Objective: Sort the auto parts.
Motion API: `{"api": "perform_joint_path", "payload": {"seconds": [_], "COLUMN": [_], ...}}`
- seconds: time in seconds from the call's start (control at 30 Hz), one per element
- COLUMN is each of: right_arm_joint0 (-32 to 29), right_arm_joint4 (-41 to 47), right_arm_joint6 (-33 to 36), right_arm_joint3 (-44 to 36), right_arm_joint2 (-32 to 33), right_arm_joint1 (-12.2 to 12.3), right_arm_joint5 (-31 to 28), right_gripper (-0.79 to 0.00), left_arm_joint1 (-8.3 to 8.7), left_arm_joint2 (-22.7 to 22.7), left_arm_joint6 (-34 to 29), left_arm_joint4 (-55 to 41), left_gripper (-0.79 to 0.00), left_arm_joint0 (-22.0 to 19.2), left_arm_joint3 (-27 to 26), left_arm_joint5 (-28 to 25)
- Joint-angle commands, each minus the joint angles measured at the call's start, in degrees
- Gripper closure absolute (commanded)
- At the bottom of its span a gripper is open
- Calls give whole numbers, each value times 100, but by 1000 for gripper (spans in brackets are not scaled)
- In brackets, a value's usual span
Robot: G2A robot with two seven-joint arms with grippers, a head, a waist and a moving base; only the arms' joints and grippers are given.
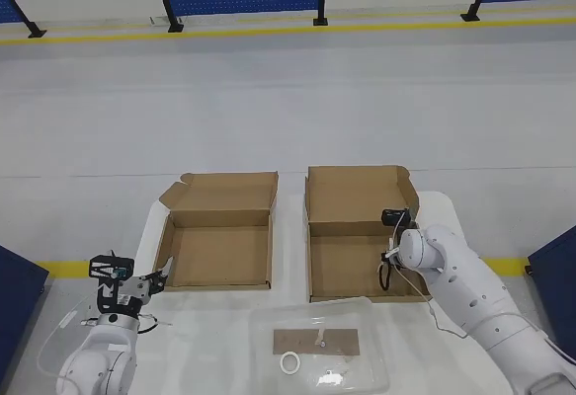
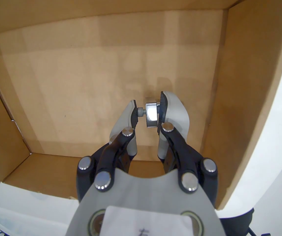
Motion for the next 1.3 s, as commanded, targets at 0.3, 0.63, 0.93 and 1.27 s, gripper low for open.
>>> {"api": "perform_joint_path", "payload": {"seconds": [0.3,0.63,0.93,1.27], "right_arm_joint0": [13,-69,-338,-457], "right_arm_joint4": [-75,-214,-445,-473], "right_arm_joint6": [-7,46,324,535], "right_arm_joint3": [37,-143,-945,-1304], "right_arm_joint2": [49,188,517,682], "right_arm_joint1": [-59,-60,34,86], "right_arm_joint5": [8,35,86,26], "right_gripper": [-228,-425,-785,-785], "left_arm_joint1": [0,0,0,0], "left_arm_joint2": [0,0,0,0], "left_arm_joint6": [0,0,0,0], "left_arm_joint4": [0,0,0,0], "left_gripper": [-785,-785,-785,-785], "left_arm_joint0": [0,0,0,0], "left_arm_joint3": [0,0,0,0], "left_arm_joint5": [0,0,0,0]}}
